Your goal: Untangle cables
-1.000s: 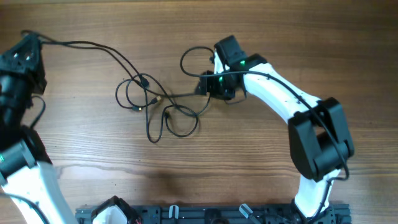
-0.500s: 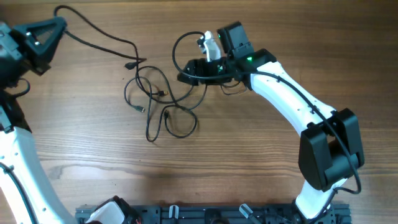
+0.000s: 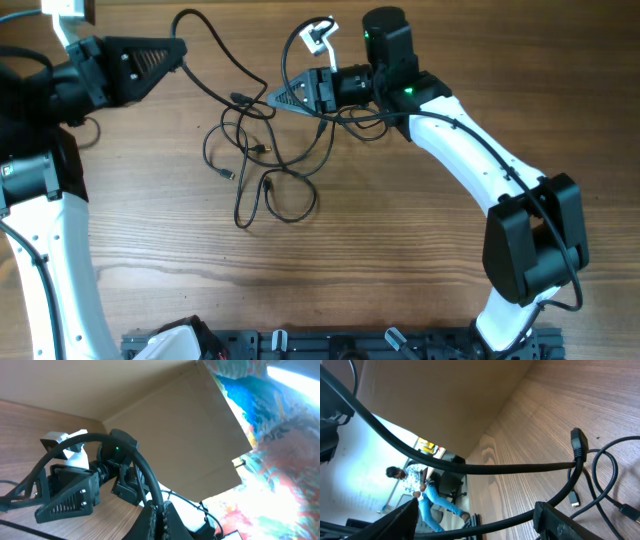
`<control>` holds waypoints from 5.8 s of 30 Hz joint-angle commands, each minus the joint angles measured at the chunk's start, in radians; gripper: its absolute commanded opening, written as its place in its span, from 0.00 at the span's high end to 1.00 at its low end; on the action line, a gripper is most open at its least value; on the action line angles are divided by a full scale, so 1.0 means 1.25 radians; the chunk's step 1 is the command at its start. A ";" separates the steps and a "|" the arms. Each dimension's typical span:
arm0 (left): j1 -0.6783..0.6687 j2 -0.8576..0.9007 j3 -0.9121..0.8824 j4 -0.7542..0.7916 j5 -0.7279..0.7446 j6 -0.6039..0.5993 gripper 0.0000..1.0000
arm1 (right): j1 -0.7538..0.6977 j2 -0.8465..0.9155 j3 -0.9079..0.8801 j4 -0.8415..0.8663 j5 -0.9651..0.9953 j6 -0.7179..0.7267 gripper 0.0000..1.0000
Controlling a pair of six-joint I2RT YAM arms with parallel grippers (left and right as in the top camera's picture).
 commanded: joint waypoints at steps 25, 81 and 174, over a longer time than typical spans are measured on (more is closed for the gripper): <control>-0.014 0.000 0.016 -0.180 -0.037 0.034 0.96 | 0.048 -0.007 0.001 -0.221 0.185 0.307 0.48; -0.494 0.185 -0.025 -0.751 -1.010 0.407 0.89 | -0.717 -0.007 0.001 -0.710 0.963 0.111 0.96; -0.363 0.416 -0.025 -0.699 -1.164 0.344 0.00 | -0.146 0.014 -0.005 -0.537 0.771 -0.029 0.01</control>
